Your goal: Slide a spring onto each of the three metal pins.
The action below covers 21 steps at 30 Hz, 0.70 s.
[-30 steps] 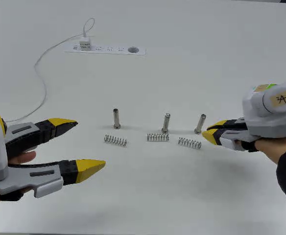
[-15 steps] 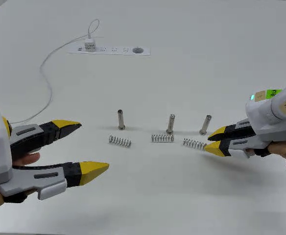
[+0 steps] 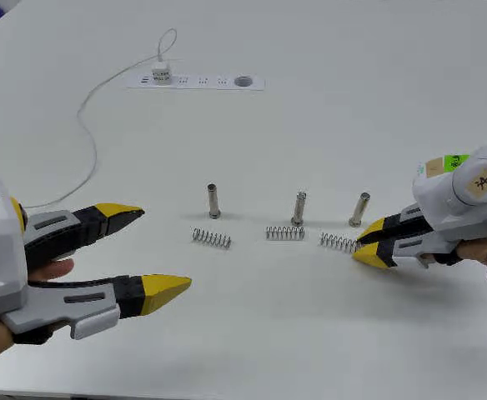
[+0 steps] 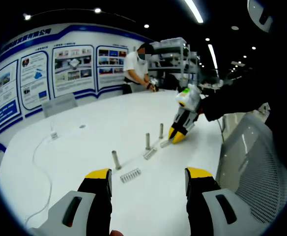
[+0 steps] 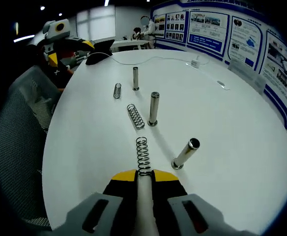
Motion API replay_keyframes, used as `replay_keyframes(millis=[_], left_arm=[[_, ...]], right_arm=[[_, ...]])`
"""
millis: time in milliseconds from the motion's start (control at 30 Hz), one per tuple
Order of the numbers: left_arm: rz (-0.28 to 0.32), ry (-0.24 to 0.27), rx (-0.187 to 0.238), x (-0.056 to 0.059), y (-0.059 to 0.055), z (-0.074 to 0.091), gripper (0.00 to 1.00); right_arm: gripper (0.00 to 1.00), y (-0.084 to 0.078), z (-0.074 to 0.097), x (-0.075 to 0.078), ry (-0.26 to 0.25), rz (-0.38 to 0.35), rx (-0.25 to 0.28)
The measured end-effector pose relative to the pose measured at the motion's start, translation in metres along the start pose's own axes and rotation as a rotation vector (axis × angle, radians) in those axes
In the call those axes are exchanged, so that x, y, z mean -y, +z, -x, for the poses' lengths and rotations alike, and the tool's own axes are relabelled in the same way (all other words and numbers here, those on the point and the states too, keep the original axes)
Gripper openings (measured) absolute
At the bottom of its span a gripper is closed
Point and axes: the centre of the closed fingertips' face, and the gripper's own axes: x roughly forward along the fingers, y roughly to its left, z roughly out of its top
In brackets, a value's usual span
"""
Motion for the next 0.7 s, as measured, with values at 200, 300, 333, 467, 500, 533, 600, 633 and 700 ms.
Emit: replay_keyframes(millis=[200,300,333,467,500,533,600,633,700], left_arm=[[-0.001,-0.001,-0.002,0.001,-0.001,-0.001,0.61],[-0.001,-0.004,0.000,0.001,-0.002,-0.001,0.61],[0.000,-0.004,0.000,0.001,-0.002,-0.001,0.61],[0.001,-0.009,0.007,0.003,-0.002,-0.002,0.61],[0.001,-0.010,0.008,0.003,-0.001,-0.002,0.61],[0.001,-0.012,0.010,0.004,-0.001,-0.002,0.61],[0.000,-0.017,0.012,0.005,-0.001,-0.003,0.61],[-0.001,-0.019,0.014,0.006,0.000,-0.003,0.61],[-0.001,-0.022,0.015,0.007,-0.001,-0.004,0.61]], right_arm=[[0.12,0.000,0.004,-0.001,-0.008,-0.011,-0.004],[0.12,0.005,0.013,0.000,-0.026,-0.020,-0.003],[0.12,0.007,0.015,0.000,-0.029,-0.024,-0.005],[0.12,0.014,0.025,0.000,-0.046,-0.004,-0.014],[0.12,0.015,0.027,0.000,-0.050,-0.003,-0.016],[0.12,0.016,0.028,0.000,-0.054,0.000,-0.017],[0.12,0.018,0.030,0.001,-0.061,-0.001,-0.019],[0.12,0.019,0.031,0.001,-0.064,-0.002,-0.021],[0.12,0.020,0.032,0.001,-0.066,-0.005,-0.024]])
